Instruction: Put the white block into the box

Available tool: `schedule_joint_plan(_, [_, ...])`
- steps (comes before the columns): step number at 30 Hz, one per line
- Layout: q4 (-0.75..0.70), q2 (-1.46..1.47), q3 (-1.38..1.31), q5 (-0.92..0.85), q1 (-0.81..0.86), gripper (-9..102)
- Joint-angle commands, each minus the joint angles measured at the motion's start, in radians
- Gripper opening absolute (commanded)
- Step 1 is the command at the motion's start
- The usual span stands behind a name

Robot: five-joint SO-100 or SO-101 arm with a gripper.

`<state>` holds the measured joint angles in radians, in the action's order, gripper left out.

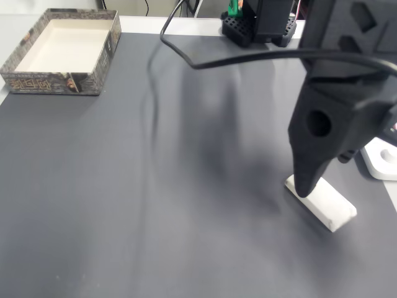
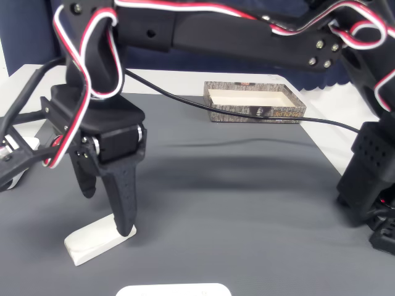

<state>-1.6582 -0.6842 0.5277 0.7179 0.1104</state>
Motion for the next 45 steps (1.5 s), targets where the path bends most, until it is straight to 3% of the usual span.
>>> schedule_joint_plan(1, [0.014,-0.017,-0.075,-0.011,0.017,34])
schedule_joint_plan(45, [0.025,0.110,-0.152,-0.029,-0.021,34])
